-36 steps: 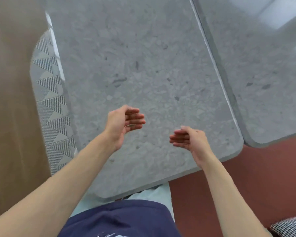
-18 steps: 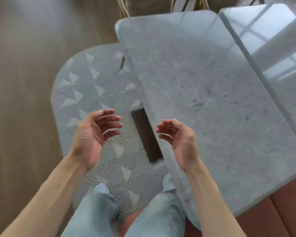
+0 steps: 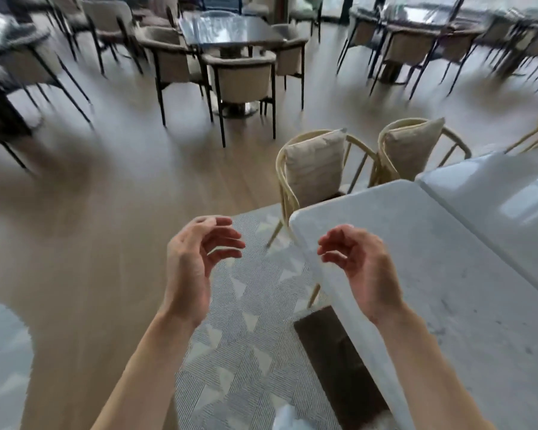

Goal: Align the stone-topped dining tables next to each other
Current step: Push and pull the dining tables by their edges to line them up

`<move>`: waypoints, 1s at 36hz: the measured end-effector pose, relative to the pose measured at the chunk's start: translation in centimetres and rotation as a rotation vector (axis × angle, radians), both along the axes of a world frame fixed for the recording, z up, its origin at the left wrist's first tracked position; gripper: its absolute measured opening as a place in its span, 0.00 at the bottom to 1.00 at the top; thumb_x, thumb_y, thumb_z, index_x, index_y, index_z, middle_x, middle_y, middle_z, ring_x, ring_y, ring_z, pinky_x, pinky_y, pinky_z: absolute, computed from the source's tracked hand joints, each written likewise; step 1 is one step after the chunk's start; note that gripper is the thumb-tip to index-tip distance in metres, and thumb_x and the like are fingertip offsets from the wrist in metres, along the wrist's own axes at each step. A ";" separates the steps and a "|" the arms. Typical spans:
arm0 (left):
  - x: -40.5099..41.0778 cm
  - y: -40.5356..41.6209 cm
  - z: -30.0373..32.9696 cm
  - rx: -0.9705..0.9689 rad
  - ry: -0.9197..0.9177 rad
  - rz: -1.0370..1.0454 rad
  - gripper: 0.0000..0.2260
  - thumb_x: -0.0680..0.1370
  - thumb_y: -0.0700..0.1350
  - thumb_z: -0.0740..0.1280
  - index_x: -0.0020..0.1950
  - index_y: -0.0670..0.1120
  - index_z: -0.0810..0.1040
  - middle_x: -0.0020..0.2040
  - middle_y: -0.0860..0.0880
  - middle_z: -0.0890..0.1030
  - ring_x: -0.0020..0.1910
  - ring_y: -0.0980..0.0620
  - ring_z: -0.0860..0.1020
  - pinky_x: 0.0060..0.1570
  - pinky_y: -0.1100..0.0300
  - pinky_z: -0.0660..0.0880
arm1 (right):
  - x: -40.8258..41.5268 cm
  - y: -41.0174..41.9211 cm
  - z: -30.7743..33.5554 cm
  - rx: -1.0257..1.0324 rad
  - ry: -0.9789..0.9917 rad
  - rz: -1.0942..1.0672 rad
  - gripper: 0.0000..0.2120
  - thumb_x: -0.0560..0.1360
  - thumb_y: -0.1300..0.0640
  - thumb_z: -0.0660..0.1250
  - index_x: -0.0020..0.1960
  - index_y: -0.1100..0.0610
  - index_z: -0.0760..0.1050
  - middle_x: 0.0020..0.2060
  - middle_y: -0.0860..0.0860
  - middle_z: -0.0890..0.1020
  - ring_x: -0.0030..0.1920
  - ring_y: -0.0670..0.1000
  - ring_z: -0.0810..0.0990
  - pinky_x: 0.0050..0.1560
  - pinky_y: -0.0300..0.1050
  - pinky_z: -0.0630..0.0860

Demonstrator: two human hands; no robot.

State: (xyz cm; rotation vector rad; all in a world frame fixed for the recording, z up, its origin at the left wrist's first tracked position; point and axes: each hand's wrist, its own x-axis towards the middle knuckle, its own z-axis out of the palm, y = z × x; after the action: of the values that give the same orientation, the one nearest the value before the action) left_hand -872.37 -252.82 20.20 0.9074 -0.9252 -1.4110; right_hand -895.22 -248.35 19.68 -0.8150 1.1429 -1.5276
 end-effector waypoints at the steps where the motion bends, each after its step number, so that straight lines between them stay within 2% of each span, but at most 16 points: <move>1: 0.0 -1.4 0.0 -0.011 0.008 0.005 0.12 0.76 0.45 0.61 0.45 0.42 0.83 0.39 0.40 0.83 0.37 0.44 0.82 0.37 0.55 0.79 | 0.0 -1.2 0.3 -0.012 0.007 -0.008 0.13 0.78 0.57 0.60 0.43 0.61 0.81 0.39 0.58 0.84 0.40 0.55 0.82 0.44 0.47 0.78; 4: -0.2 -5.9 -0.4 -0.023 -0.003 -0.007 0.12 0.76 0.44 0.61 0.44 0.42 0.83 0.39 0.39 0.82 0.37 0.43 0.82 0.37 0.55 0.79 | -0.1 -5.2 0.5 -0.042 0.045 -0.033 0.16 0.79 0.57 0.59 0.40 0.56 0.83 0.39 0.58 0.84 0.41 0.54 0.82 0.45 0.48 0.78; 7: 0.0 -11.3 -1.0 -0.038 -0.038 -0.032 0.12 0.77 0.43 0.61 0.45 0.41 0.83 0.42 0.37 0.82 0.40 0.41 0.82 0.39 0.54 0.80 | -0.2 -11.0 0.4 -0.072 0.119 -0.058 0.16 0.81 0.59 0.57 0.42 0.58 0.82 0.38 0.57 0.84 0.41 0.54 0.83 0.45 0.47 0.78; 10: 0.4 -17.7 -0.7 -0.050 -0.083 -0.033 0.12 0.77 0.43 0.61 0.45 0.42 0.84 0.43 0.38 0.83 0.41 0.41 0.82 0.39 0.54 0.80 | 0.0 -17.9 0.9 -0.111 0.123 -0.107 0.13 0.78 0.56 0.60 0.42 0.60 0.82 0.37 0.57 0.84 0.40 0.53 0.82 0.42 0.43 0.79; 14: 1.5 -26.5 1.6 -0.066 -0.127 -0.025 0.12 0.75 0.44 0.61 0.44 0.44 0.84 0.42 0.40 0.83 0.40 0.44 0.82 0.39 0.55 0.80 | 1.1 -26.8 2.5 -0.175 0.144 -0.166 0.13 0.80 0.59 0.60 0.43 0.60 0.81 0.36 0.55 0.84 0.40 0.52 0.82 0.43 0.42 0.79; 19: 3.2 -36.9 6.4 -0.179 -0.118 0.011 0.11 0.75 0.44 0.62 0.44 0.42 0.83 0.42 0.40 0.83 0.39 0.44 0.82 0.38 0.55 0.80 | 2.1 -37.2 6.3 -0.242 0.177 -0.130 0.13 0.81 0.62 0.59 0.43 0.63 0.80 0.36 0.55 0.84 0.39 0.52 0.82 0.43 0.42 0.78; 25: 5.0 -48.8 7.8 -0.257 -0.079 0.032 0.12 0.76 0.43 0.60 0.45 0.41 0.83 0.42 0.38 0.82 0.39 0.42 0.81 0.39 0.54 0.80 | 1.3 -48.8 9.4 -0.297 0.288 -0.149 0.13 0.80 0.59 0.60 0.42 0.59 0.81 0.36 0.54 0.84 0.38 0.52 0.82 0.41 0.40 0.79; 29: 4.8 -58.1 5.7 -0.249 -0.079 -0.024 0.12 0.77 0.43 0.59 0.46 0.41 0.83 0.44 0.39 0.83 0.40 0.43 0.82 0.40 0.54 0.80 | 0.5 -56.8 8.8 -0.294 0.319 -0.249 0.13 0.76 0.55 0.62 0.39 0.54 0.83 0.36 0.54 0.84 0.39 0.54 0.82 0.41 0.43 0.79; 32: 3.5 -66.0 4.8 -0.230 -0.072 -0.088 0.13 0.78 0.42 0.58 0.50 0.39 0.81 0.50 0.36 0.82 0.43 0.42 0.82 0.42 0.52 0.80 | -0.2 -62.4 7.9 -0.280 0.331 -0.354 0.13 0.76 0.56 0.62 0.40 0.54 0.83 0.36 0.54 0.84 0.39 0.54 0.82 0.43 0.46 0.79; 36: -0.2 -75.9 6.6 -0.225 -0.079 -0.205 0.13 0.76 0.44 0.59 0.51 0.41 0.82 0.50 0.38 0.83 0.45 0.42 0.82 0.44 0.50 0.78 | -1.3 -69.2 8.9 -0.260 0.287 -0.554 0.15 0.76 0.59 0.61 0.37 0.53 0.84 0.33 0.52 0.84 0.36 0.52 0.82 0.40 0.46 0.78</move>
State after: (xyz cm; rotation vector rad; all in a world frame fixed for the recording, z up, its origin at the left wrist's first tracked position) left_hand -872.56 -328.71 26.80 0.7191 -1.2383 -1.4160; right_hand -896.54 -317.59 28.57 -0.9640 1.4835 -2.0968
